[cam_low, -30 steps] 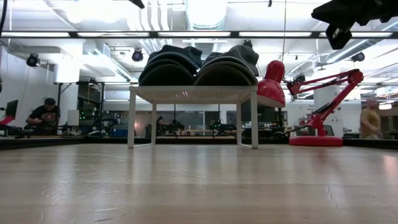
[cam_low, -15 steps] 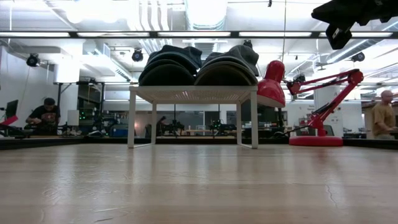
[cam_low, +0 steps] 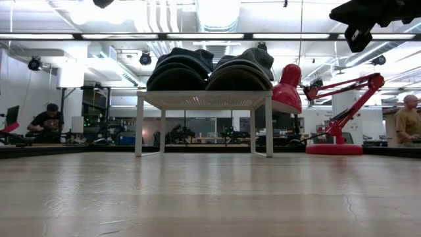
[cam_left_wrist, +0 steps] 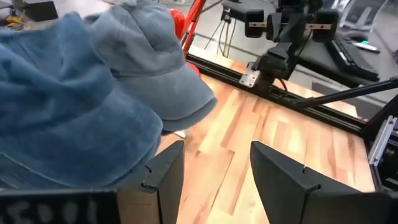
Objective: Pick & Place hat
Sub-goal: Return to Home Position
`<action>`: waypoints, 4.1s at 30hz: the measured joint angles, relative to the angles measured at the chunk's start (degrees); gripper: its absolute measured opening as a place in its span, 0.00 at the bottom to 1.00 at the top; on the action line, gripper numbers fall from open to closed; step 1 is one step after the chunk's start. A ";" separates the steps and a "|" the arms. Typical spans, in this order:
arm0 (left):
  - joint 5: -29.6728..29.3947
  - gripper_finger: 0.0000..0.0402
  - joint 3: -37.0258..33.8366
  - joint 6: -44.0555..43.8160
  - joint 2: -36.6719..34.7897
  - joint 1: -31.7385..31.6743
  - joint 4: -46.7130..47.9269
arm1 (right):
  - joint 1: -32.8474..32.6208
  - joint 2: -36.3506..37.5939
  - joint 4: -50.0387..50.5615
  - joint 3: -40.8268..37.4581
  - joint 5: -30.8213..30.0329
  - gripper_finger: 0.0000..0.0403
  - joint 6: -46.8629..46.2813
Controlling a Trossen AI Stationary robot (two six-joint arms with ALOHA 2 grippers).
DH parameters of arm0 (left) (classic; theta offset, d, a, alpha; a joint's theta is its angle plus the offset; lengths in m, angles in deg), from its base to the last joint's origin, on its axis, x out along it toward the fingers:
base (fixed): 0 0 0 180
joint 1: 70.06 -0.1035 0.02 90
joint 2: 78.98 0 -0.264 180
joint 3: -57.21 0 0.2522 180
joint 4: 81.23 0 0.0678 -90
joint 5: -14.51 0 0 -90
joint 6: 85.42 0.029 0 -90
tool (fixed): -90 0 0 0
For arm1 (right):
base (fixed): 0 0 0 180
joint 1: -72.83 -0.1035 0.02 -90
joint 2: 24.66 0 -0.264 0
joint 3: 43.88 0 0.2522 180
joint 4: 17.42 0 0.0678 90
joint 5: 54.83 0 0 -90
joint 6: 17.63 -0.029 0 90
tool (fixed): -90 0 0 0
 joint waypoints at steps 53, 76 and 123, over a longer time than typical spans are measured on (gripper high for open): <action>-0.04 0.45 -47.55 4.58 -46.30 -0.11 -15.76 | 0.00 -0.37 -12.40 -3.35 6.14 0.07 0.97; -0.12 0.45 -51.36 8.85 -53.39 -0.06 -14.83 | 0.02 16.80 -19.45 -19.73 6.77 0.07 -1.44; -9.33 0.45 -58.46 -8.11 -53.32 -0.07 -13.76 | 0.00 16.15 -17.92 -26.32 -1.55 0.07 17.55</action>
